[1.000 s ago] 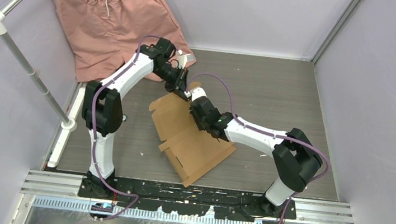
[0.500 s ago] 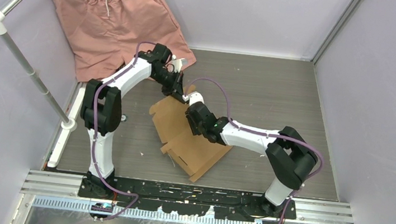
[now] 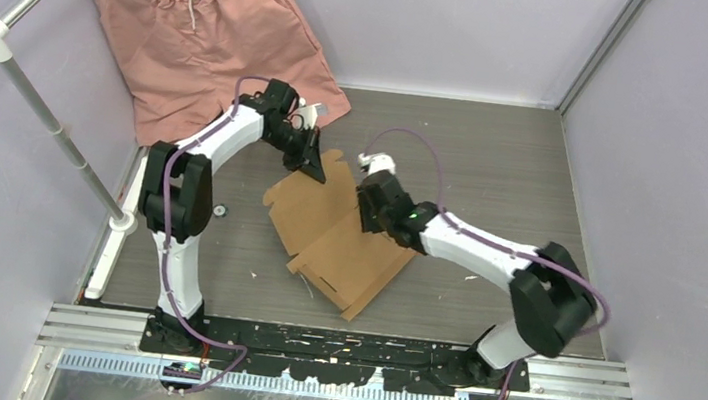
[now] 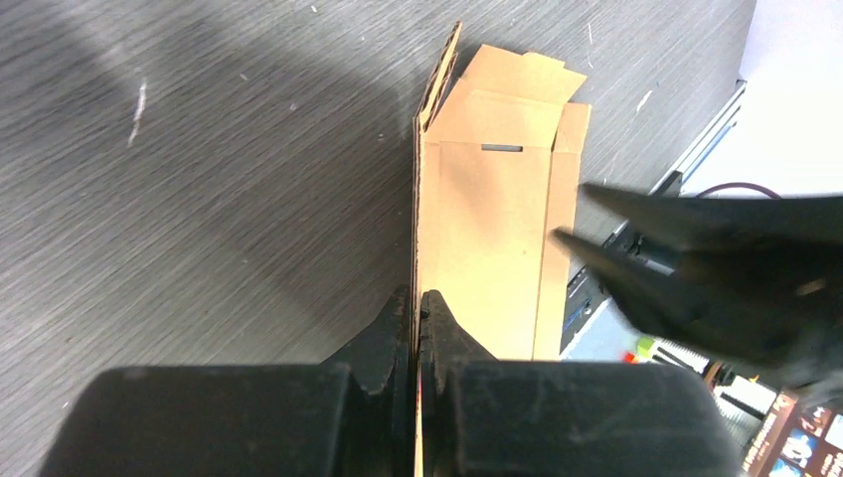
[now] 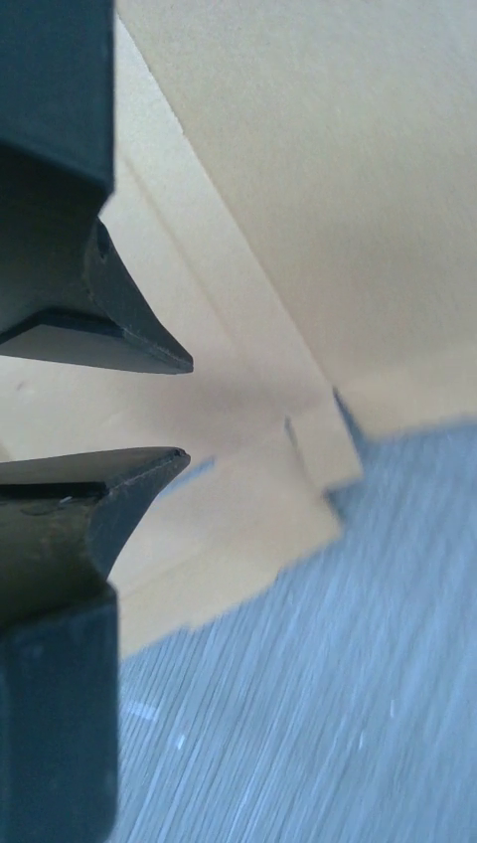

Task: Fold the paper box
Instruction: Fold the paper box at the center of the board.

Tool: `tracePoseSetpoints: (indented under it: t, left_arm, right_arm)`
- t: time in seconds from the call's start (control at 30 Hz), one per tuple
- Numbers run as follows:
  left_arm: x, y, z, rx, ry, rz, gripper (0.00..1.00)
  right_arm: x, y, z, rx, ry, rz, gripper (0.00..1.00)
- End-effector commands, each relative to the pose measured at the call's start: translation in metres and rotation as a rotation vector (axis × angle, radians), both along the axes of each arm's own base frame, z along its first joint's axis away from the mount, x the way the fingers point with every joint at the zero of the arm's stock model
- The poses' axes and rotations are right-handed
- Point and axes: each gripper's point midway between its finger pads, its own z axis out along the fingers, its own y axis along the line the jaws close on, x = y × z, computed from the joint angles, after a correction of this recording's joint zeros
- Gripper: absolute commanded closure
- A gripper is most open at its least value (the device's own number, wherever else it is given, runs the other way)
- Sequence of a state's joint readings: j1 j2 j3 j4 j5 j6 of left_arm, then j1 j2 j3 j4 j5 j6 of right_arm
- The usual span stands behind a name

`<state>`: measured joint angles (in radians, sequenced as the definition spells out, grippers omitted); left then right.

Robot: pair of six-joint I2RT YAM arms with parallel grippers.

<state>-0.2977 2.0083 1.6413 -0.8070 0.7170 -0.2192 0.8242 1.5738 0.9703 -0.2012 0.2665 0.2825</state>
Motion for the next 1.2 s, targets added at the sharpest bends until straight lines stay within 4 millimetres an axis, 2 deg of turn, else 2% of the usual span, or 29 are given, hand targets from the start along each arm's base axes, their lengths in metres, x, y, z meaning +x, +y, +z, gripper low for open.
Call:
tracePoseSetpoints:
  t: [0.0, 0.13, 0.33, 0.43, 0.5, 0.67, 0.87, 1.17]
  left_arm:
    - [0.009, 0.020, 0.032, -0.013, -0.118, 0.029, 0.98]
    - [0.010, 0.028, 0.044, -0.004, -0.172, 0.048, 0.98]
    - [0.009, 0.027, 0.058, -0.022, -0.212, 0.050, 0.98]
    - [0.008, 0.028, 0.050, -0.007, -0.183, 0.044, 0.98]
    - [0.006, 0.032, 0.037, 0.026, -0.144, 0.041, 0.98]
    - [0.005, 0.035, 0.024, 0.056, -0.112, 0.047, 0.98]
    - [0.004, 0.040, 0.006, 0.098, -0.073, 0.056, 0.98]
    - [0.001, 0.040, 0.004, 0.097, -0.066, 0.053, 0.98]
  right_arm:
    - [0.001, -0.046, 0.040, 0.100, 0.017, -0.158, 0.60]
    - [-0.008, -0.083, 0.034, 0.071, 0.093, -0.252, 0.59]
    - [-0.027, -0.101, 0.001, 0.073, 0.189, -0.316, 0.59]
    - [-0.030, -0.102, -0.014, 0.115, 0.221, -0.321, 0.58]
    - [-0.030, -0.103, -0.020, 0.131, 0.241, -0.332, 0.56]
    - [-0.023, -0.103, -0.023, 0.142, 0.249, -0.345, 0.53]
    - [-0.012, -0.093, -0.028, 0.195, 0.265, -0.346, 0.47]
    - [0.000, -0.081, -0.032, 0.232, 0.278, -0.353, 0.46]
